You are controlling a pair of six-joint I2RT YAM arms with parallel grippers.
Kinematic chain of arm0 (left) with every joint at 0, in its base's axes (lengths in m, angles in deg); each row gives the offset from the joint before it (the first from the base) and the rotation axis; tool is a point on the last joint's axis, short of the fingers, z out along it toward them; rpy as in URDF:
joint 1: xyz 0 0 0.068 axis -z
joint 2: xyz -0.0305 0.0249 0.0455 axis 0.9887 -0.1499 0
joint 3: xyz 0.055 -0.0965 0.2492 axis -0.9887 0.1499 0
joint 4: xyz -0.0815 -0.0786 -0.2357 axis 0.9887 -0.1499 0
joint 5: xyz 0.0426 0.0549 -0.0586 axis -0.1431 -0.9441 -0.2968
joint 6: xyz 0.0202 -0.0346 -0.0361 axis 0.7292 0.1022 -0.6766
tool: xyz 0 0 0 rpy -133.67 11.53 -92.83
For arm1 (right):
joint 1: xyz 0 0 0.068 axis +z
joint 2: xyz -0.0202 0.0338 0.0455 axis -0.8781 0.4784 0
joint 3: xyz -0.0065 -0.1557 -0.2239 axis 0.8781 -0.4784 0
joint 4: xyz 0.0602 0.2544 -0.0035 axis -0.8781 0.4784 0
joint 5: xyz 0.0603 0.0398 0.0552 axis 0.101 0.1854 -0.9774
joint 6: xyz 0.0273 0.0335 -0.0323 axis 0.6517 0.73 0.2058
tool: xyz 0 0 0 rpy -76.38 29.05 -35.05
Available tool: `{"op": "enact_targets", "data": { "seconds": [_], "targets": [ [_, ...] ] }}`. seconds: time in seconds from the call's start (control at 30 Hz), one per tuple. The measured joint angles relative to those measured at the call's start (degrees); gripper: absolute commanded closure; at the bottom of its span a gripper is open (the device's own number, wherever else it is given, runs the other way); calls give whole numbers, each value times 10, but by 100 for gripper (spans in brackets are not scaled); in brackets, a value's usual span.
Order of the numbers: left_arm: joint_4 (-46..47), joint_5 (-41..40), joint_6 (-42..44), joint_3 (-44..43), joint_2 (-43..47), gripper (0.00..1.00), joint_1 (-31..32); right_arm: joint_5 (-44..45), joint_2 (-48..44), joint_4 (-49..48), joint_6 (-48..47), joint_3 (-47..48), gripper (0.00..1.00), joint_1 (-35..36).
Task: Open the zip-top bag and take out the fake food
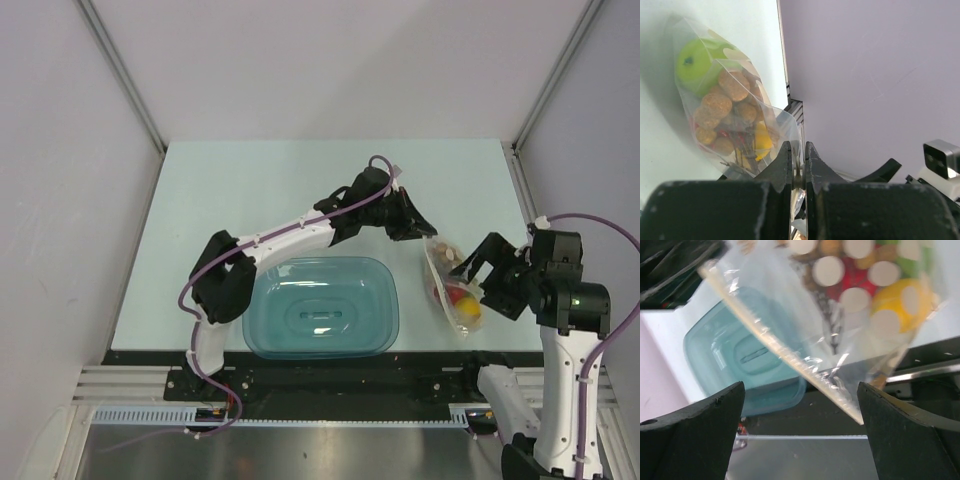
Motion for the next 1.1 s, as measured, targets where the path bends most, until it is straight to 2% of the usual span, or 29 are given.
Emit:
{"op": "enact_targets", "data": {
  "seconds": [0.07, 0.1, 0.17, 0.2, 0.23, 0.43, 0.6, 0.77, 0.97, 1.0, 1.1],
  "targets": [
    [0, 0, 0, 0, 0, 100, 0, -32, 0, -3, -10, 8, 10, 7],
    [0, 0, 0, 0, 0, 100, 0, -47, 0, -3, -14, 7, 27, 9],
    [0, 0, 0, 0, 0, 100, 0, -87, 1, -9, -15, -9, 45, 25],
    [-1, 0, 0, 0, 0, 100, 0, -104, 0, -17, -10, -29, 57, 37],
    [-1, 0, 0, 0, 0, 100, 0, -112, -1, -24, -5, -54, 58, 53],
    [-10, 0, 5, 0, 0, 100, 0, -119, 8, -90, 52, -203, 48, 130],
    [-18, -1, 9, 1, 0, 100, 0, -82, 20, -122, 78, -264, 45, 113],
    [-18, -10, 11, 29, 8, 100, 1, -28, 70, -141, 38, -264, 41, 4],
    [-16, -16, 9, 104, 39, 100, 1, 23, 148, -156, 0, -202, 26, -9],
    [-16, -16, 7, 108, 39, 100, 1, 26, 167, -168, -7, -191, 21, -10],
    [-13, -10, 1, 110, 38, 100, 1, 32, 212, -193, -23, -172, 16, -11]
  ]
}}
